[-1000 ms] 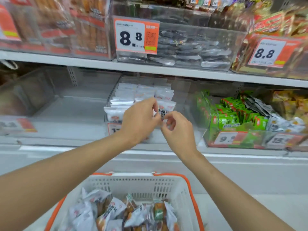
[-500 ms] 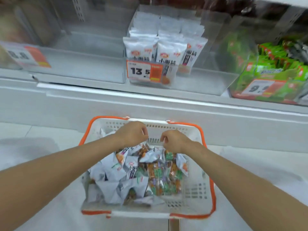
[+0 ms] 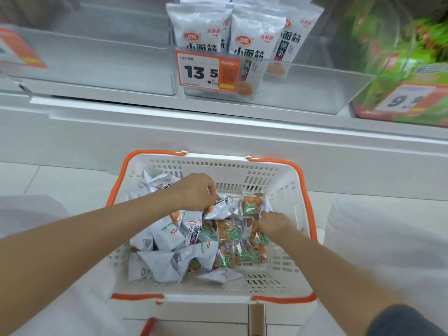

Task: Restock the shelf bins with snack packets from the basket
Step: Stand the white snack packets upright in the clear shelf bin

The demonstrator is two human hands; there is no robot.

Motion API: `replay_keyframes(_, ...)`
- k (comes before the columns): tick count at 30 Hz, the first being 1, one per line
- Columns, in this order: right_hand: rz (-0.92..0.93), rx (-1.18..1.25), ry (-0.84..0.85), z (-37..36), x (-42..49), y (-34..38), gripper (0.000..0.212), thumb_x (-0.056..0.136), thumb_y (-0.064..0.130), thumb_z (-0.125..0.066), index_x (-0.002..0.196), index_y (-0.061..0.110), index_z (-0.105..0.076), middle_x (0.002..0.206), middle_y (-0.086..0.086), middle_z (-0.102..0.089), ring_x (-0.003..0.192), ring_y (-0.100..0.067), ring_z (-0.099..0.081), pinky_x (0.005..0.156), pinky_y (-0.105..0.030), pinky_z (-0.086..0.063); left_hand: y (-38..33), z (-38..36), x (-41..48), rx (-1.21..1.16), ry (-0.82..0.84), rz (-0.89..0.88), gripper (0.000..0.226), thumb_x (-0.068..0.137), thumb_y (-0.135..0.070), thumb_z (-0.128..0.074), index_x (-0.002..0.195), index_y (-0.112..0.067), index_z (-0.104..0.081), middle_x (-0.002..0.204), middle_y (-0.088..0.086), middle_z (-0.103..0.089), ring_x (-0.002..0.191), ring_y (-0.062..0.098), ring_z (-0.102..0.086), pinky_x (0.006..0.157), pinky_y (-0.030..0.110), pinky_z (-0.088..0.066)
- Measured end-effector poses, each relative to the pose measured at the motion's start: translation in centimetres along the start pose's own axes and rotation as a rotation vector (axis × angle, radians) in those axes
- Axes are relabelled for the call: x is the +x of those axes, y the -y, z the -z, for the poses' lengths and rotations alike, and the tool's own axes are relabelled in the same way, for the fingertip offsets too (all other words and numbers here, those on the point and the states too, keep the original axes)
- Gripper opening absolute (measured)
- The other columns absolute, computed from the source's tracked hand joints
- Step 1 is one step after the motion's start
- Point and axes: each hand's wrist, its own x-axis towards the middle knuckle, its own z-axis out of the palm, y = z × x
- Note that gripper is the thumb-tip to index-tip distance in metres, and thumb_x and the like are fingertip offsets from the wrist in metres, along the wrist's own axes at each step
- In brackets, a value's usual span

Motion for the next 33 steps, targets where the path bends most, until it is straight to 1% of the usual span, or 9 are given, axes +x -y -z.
replay_keyframes(3, 0.013, 0.126, -0.059, 2.7, -0.8, 0.5, 0.010, 0.093, 0.015, -0.061, 0.099, 0.010, -0.067, 0.104, -0.005, -0.066, 0.090, -0.023, -0.065, 0.081, -0.036, -0.055, -0.4, 0.4, -0.5, -0.005, -0.008, -0.003, 0.013, 0.090, -0.015, -0.060, 0.098, -0.009, -0.069, 0.085, -0.009, -0.055, 0.069, 0.006, -0.054, 0.064, 0.023, -0.043)
replay_keyframes(5, 0.048, 0.190, -0.144, 5.6, -2.0, 0.9, 0.026, 0.095, 0.035, -0.057, 0.085, 0.012, -0.062, 0.086, -0.001, -0.063, 0.079, -0.019, -0.061, 0.075, -0.033, -0.052, -0.6, 0.9, -0.8, -0.002, 0.002, -0.006, 0.018, 0.088, -0.015, -0.064, 0.105, -0.008, -0.068, 0.093, -0.007, -0.055, 0.070, 0.007, -0.053, 0.063, 0.023, -0.043)
replay_keyframes(10, 0.092, 0.547, -0.466, 12.7, -7.3, 0.6, 0.042, 0.102, 0.028, -0.047, 0.061, 0.018, -0.051, 0.060, 0.001, -0.053, 0.056, -0.014, -0.050, 0.057, -0.030, -0.037, 0.2, 1.9, -1.3, -0.238, 0.061, 0.038, 0.084, 0.077, -0.029, -0.082, 0.146, -0.015, -0.036, 0.143, 0.007, -0.044, 0.120, 0.023, -0.052, 0.095, 0.030, -0.046)
replay_keyframes(13, 0.135, 0.996, -0.604, 15.5, -10.2, -0.1, 0.032, 0.100, 0.022, -0.052, 0.078, 0.006, -0.070, 0.072, -0.004, -0.068, 0.063, -0.012, -0.061, 0.060, -0.024, -0.046, 0.3, 2.8, -1.8, -0.505, 0.112, -0.008, 0.108, 0.062, -0.048, -0.087, 0.150, -0.025, -0.028, 0.147, 0.001, -0.043, 0.130, 0.020, -0.047, 0.105, 0.034, -0.041)
replay_keyframes(16, 0.212, 1.249, -0.630, 17.2, -10.9, -0.1, 0.024, 0.099, 0.019, -0.055, 0.086, 0.006, -0.071, 0.074, -0.003, -0.070, 0.063, -0.008, -0.063, 0.060, -0.018, -0.050, -0.2, 3.4, -2.2, -0.655, 0.142, -0.087, 0.091, 0.053, -0.059, -0.087, 0.132, -0.031, -0.053, 0.129, -0.006, -0.063, 0.121, 0.014, -0.057, 0.105, 0.039, -0.046)
replay_keyframes(21, 0.239, 1.268, -0.573, 19.1, -10.7, -2.4, 0.028, 0.098, 0.018, -0.057, 0.073, 0.015, -0.069, 0.060, 0.003, -0.069, 0.054, -0.005, -0.063, 0.057, -0.017, -0.051, -1.0, 4.1, -2.6, -0.697, 0.062, -0.174, 0.022, 0.079, -0.033, -0.074, 0.099, -0.024, -0.069, 0.092, -0.009, -0.075, 0.086, 0.010, -0.070, 0.078, 0.024, -0.053)
replay_keyframes(27, 0.247, 1.192, -0.427, 19.5, -11.0, -4.8, 0.013, 0.094, 0.018, -0.062, 0.093, 0.011, -0.073, 0.084, 0.000, -0.074, 0.072, -0.006, -0.067, 0.072, -0.020, -0.054, -0.8, 6.0, -2.4, -0.534, 0.005, -0.199, 0.019, 0.078, -0.029, -0.078, 0.093, -0.018, -0.075, 0.090, -0.001, -0.076, 0.082, 0.018, -0.071, 0.072, 0.031, -0.054)
replay_keyframes(30, 0.258, 1.179, -0.452, 19.0, -10.9, -4.5, 0.040, 0.086, 0.036, -0.072, 0.123, 0.025, -0.061, 0.113, 0.006, -0.066, 0.100, -0.007, -0.064, 0.089, -0.029, -0.052, -0.8, 5.8, -2.3, -0.328, 0.010, -0.203, 0.027, 0.074, -0.032, -0.083, 0.092, -0.014, -0.074, 0.084, 0.003, -0.076, 0.078, 0.029, -0.071, 0.065, 0.042, -0.055)
replay_keyframes(33, 0.263, 1.226, -0.453, 18.5, -10.7, -3.2, 0.030, 0.091, 0.047, -0.061, 0.107, 0.023, -0.071, 0.103, -0.003, -0.073, 0.094, -0.015, -0.066, 0.088, -0.045, -0.052, -1.3, 5.6, -2.5, -0.314, 0.058, -0.213, 0.030, 0.074, -0.034, -0.082, 0.095, -0.015, -0.074, 0.085, 0.001, -0.076, 0.080, 0.026, -0.071, 0.064, 0.038, -0.056)
